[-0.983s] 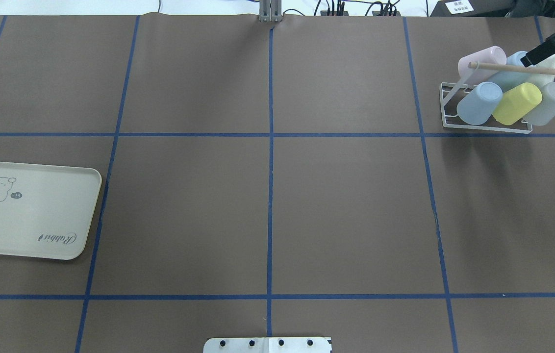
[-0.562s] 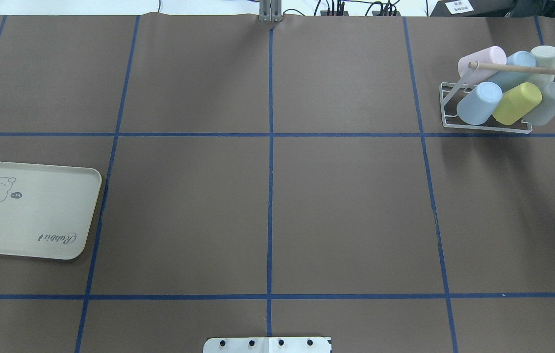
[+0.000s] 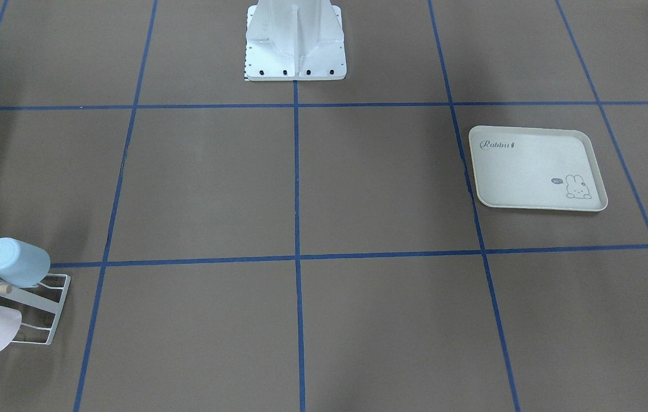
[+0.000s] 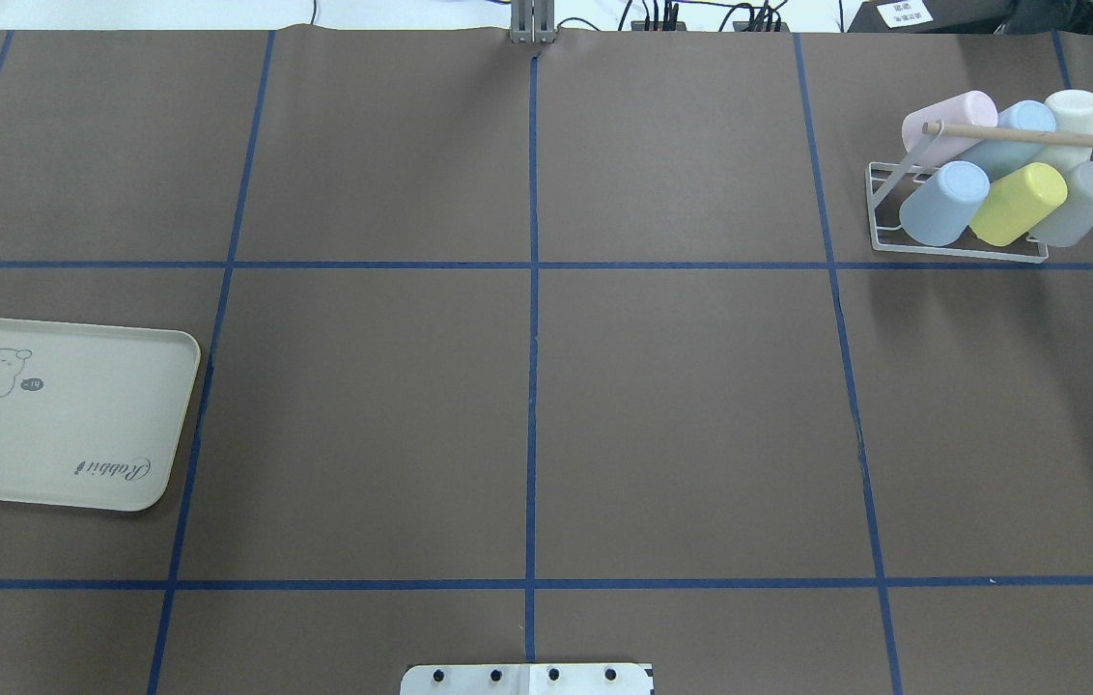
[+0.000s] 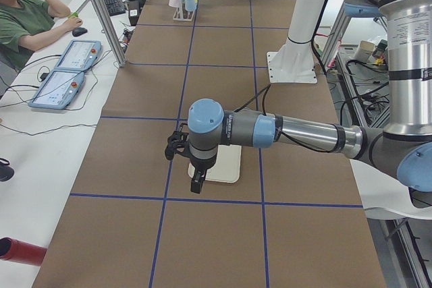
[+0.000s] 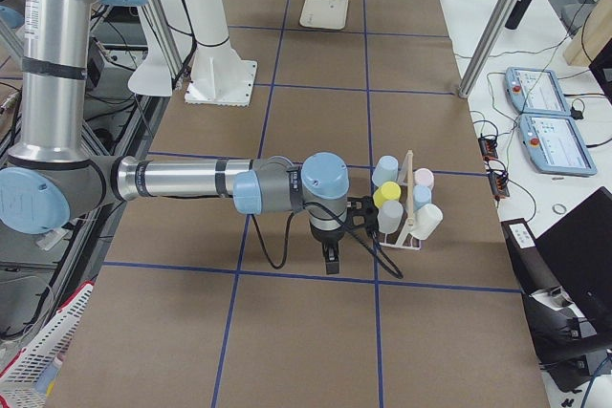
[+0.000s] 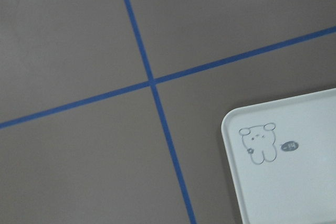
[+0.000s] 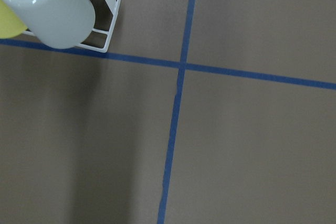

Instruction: Transfer IKEA cup to right arm and place on rack

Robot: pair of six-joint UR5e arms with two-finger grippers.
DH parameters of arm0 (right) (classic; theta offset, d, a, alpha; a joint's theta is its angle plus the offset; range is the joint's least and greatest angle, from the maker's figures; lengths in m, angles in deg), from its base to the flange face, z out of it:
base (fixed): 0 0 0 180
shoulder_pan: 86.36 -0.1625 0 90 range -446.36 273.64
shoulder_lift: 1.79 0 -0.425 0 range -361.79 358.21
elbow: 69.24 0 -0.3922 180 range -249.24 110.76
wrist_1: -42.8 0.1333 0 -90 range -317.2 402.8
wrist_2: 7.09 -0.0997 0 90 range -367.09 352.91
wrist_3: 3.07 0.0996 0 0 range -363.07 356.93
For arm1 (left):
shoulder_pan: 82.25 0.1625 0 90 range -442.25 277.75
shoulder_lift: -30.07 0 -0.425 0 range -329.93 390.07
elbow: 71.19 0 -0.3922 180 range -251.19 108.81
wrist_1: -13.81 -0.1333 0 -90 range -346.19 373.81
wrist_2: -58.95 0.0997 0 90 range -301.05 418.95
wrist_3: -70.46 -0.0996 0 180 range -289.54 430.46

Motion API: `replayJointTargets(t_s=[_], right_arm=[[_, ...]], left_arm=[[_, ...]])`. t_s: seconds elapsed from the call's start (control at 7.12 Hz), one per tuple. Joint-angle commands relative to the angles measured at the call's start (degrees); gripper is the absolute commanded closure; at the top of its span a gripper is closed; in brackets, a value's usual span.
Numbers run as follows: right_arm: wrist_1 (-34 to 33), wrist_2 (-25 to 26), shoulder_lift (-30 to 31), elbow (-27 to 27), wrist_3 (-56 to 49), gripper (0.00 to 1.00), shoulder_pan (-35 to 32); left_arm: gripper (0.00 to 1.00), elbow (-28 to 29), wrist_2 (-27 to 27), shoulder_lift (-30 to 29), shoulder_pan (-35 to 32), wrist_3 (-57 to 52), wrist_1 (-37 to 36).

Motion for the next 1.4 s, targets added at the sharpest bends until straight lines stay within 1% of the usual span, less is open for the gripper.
replayJointTargets(t_s=[0.0,1.26], right_arm=[[0.1,0.0,1.6,-0.6,-0.1,0.0,-0.4],[0.1,-0.5,1.6,-0.5,0.3,0.0,-0.4]], left_arm=[[0.0,-0.8,-0.2,1.1,-1.5,0.4,-0.1],[0.0,-0.6,0.3,1.8,-1.4,0.5,0.6]])
